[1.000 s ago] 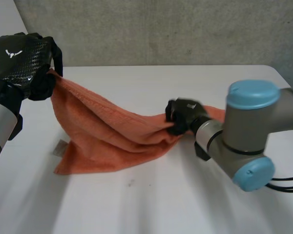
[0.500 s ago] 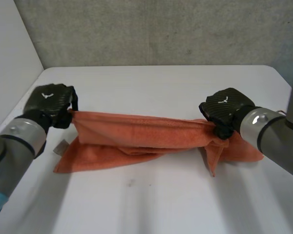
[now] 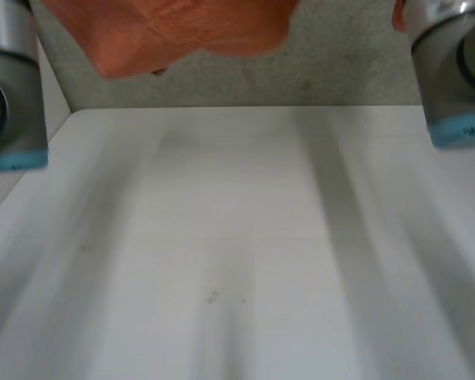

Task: Fold the laundry

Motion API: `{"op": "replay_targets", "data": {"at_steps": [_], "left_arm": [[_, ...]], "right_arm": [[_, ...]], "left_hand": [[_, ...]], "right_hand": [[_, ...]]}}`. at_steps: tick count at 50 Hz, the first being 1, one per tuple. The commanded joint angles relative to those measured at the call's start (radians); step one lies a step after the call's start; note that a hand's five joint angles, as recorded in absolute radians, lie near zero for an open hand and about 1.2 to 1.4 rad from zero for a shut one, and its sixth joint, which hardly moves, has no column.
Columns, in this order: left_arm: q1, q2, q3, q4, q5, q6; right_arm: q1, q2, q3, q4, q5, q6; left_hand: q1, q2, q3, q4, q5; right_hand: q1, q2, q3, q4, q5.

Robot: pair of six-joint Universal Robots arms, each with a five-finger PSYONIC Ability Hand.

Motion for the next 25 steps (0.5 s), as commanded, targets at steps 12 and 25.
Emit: {"op": "replay_targets", "data": {"at_steps": [12,25], "left_arm": [[-0.049,-0.163,-0.491,-0.127,0.067,0.001],[-0.044,-0.099,-0.503,-0.178,0.066,-0.007]], "right_arm": [[-0.008,0.168,0.284,0.468,-0.061,-0.008],[-0.019,0.174,0.361,0.462,-0.05,0.087]], "left_hand": [[0.208,0.178,0.179,0.178,0.204],[0.208,0.178,0.179,0.178,0.204]], "right_hand": [[0.436,0.214,0.213,0.206,0.258],[-0.094,-0.317,-0.318,-0.324,-0.272]]}}
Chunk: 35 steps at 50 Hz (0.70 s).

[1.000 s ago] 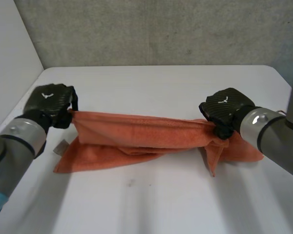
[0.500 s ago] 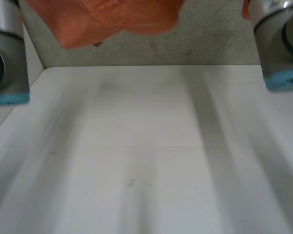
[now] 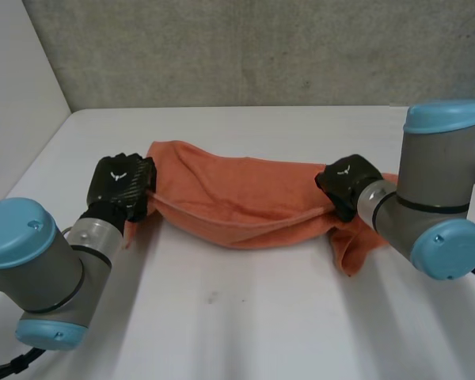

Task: Fold the laundry

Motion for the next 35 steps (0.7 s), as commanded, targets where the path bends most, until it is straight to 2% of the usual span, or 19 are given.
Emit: {"op": "replay_targets", "data": {"at_steps": [1,3,6,8,12,17,24,31,35], "left_arm": [[0.003,0.075,0.001,-0.011,-0.002,-0.002],[0.003,0.084,-0.002,-0.011,-0.003,-0.004],[0.004,0.092,-0.009,-0.011,-0.005,-0.002],[0.014,0.101,-0.012,-0.011,-0.005,-0.004],[0.029,0.101,-0.015,-0.011,-0.005,-0.002],[0.09,0.103,-0.012,-0.008,-0.005,-0.004],[0.15,0.112,-0.008,-0.008,-0.005,-0.004],[0.169,0.113,-0.006,-0.009,-0.003,-0.021],[0.169,0.113,-0.009,-0.009,-0.003,-0.034]], "right_arm": [[-0.022,-0.046,0.065,-0.013,0.001,0.116],[-0.059,-0.1,0.118,-0.025,-0.007,0.24],[-0.07,-0.127,0.149,-0.039,-0.01,0.305],[-0.095,-0.182,0.229,-0.074,-0.027,0.412],[-0.136,-0.262,0.321,-0.107,-0.067,0.492],[-0.231,-0.425,0.502,-0.16,-0.143,0.606],[-0.286,-0.497,0.615,-0.16,-0.186,0.626],[-0.296,-0.493,0.674,-0.167,-0.226,0.629],[-0.288,-0.445,0.671,-0.182,-0.228,0.64]], "left_hand": [[0.208,0.178,0.179,0.178,0.204],[0.208,0.178,0.179,0.178,0.204],[0.208,0.178,0.179,0.178,0.204],[0.208,0.178,0.179,0.178,0.204],[0.208,0.178,0.179,0.178,0.204],[0.208,0.178,0.179,0.178,0.204],[0.208,0.178,0.179,0.178,0.204],[0.208,0.178,0.179,0.178,0.204],[0.208,0.178,0.179,0.178,0.204]], "right_hand": [[-0.243,-0.461,-0.462,-0.466,-0.435],[-0.364,-0.583,-0.584,-0.587,-0.557],[-0.367,-0.586,-0.587,-0.591,-0.56],[-0.364,-0.583,-0.584,-0.588,-0.557],[-0.364,-0.583,-0.584,-0.588,-0.557],[-0.324,-0.542,-0.543,-0.547,-0.516],[-0.253,-0.472,-0.473,-0.476,-0.446],[-0.244,-0.463,-0.464,-0.467,-0.437],[-0.253,-0.471,-0.472,-0.476,-0.446]]}}
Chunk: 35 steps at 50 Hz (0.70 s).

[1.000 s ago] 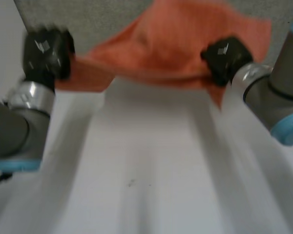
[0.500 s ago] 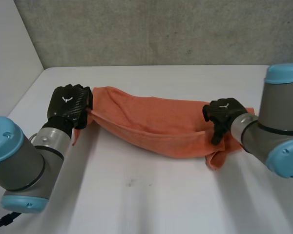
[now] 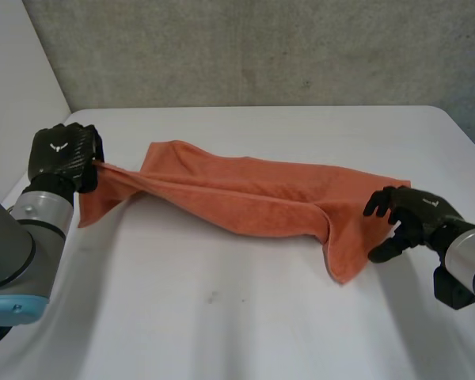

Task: Fold the laundry

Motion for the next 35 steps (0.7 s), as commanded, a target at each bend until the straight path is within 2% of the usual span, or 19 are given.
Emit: {"op": "replay_targets", "data": {"at_steps": [1,7,13,21,27,35], "left_arm": [[0.003,0.0,-0.003,-0.001,0.0,-0.021],[0.003,0.0,-0.009,-0.001,0.002,-0.022],[0.004,0.0,-0.009,-0.001,0.002,-0.022],[-0.005,-0.002,-0.012,-0.001,0.002,-0.022],[-0.009,-0.002,-0.012,-0.001,0.002,-0.022],[-0.008,-0.003,-0.012,-0.001,0.002,-0.022]], "right_arm": [[0.009,0.087,0.002,-0.027,-0.012,0.014],[0.018,0.133,-0.018,-0.041,-0.008,0.045],[0.084,0.21,-0.058,-0.067,0.008,0.056],[0.174,0.294,-0.134,-0.075,0.112,0.057],[0.205,0.334,-0.176,-0.075,0.143,0.059],[0.244,0.391,-0.233,-0.076,0.227,0.057]], "left_hand": [[0.208,0.178,0.179,0.178,0.204],[0.208,0.178,0.179,0.178,0.204],[0.208,0.178,0.179,0.178,0.204],[0.208,0.178,0.179,0.178,0.204],[0.208,0.178,0.179,0.178,0.204],[0.208,0.178,0.179,0.178,0.204]], "right_hand": [[0.205,0.094,0.095,0.093,0.104],[0.196,0.085,0.086,0.084,0.096],[0.181,0.07,0.071,0.07,0.081],[0.12,0.009,0.01,0.008,0.019],[0.099,-0.012,-0.011,-0.013,-0.001],[0.099,-0.012,-0.011,-0.013,-0.001]]}}
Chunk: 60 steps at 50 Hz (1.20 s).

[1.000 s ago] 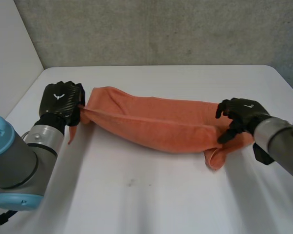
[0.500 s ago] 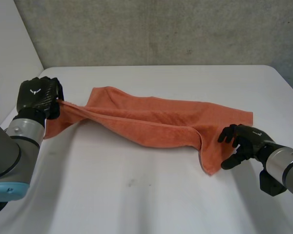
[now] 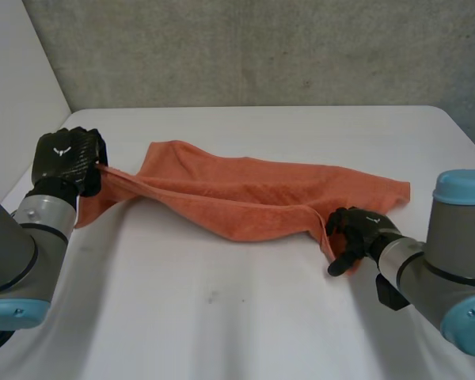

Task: Fold the laundry

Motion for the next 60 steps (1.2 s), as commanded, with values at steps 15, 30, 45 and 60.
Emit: {"op": "replay_targets", "data": {"at_steps": [15,30,45,60], "left_arm": [[0.005,-0.003,0.0,0.0,0.003,0.0],[0.005,-0.003,0.0,0.0,0.003,0.0],[0.002,0.201,-0.001,-0.192,0.011,0.017],[0.031,0.41,0.046,-0.543,0.146,0.144]], "right_arm": [[0.032,0.092,-0.074,-0.073,0.121,-0.016],[0.015,0.052,-0.1,-0.123,0.123,-0.16],[-0.158,-0.313,-0.158,0.053,0.05,-0.502],[-0.174,-0.425,-0.244,0.378,0.022,-0.788]], "left_hand": [[0.208,0.178,0.179,0.178,0.204],[0.208,0.178,0.179,0.178,0.204],[0.208,0.178,0.179,0.178,0.204],[0.208,0.178,0.179,0.178,0.204]], "right_hand": [[0.275,0.207,0.21,0.214,0.213],[0.9,0.832,0.835,0.839,0.838],[0.9,0.832,0.835,0.839,0.838],[0.9,0.832,0.835,0.839,0.838]]}}
